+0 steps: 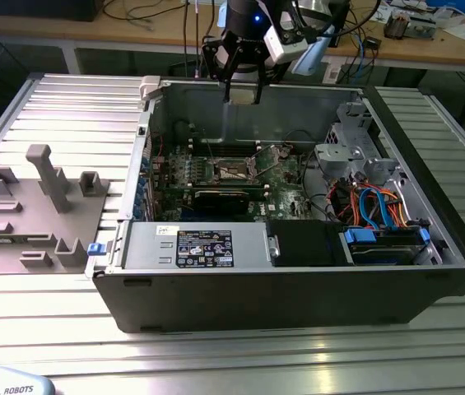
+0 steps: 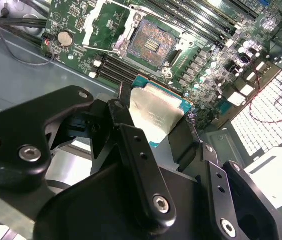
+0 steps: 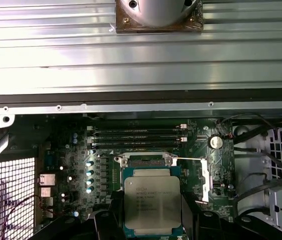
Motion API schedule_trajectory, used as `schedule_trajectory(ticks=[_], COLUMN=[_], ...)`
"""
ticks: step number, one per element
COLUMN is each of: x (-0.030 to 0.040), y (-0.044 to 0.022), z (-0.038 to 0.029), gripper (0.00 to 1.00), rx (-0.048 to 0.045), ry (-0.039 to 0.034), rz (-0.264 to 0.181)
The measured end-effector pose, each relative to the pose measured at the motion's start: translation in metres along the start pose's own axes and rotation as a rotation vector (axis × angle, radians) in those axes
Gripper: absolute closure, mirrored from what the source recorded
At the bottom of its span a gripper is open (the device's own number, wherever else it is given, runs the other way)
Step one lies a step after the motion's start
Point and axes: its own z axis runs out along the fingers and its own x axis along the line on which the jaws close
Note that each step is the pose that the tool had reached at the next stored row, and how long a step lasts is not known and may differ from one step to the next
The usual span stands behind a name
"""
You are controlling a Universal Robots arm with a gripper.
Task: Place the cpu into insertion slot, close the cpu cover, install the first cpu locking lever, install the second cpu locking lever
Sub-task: 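Place the cpu into insertion slot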
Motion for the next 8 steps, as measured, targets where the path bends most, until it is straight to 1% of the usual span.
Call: schedule_trajectory(ticks=[8], x=[0.0], y=[-0.0002], z=[0.0021], gripper=[0.46], rx=[0.0], ry=[0.0], rz=[0.0])
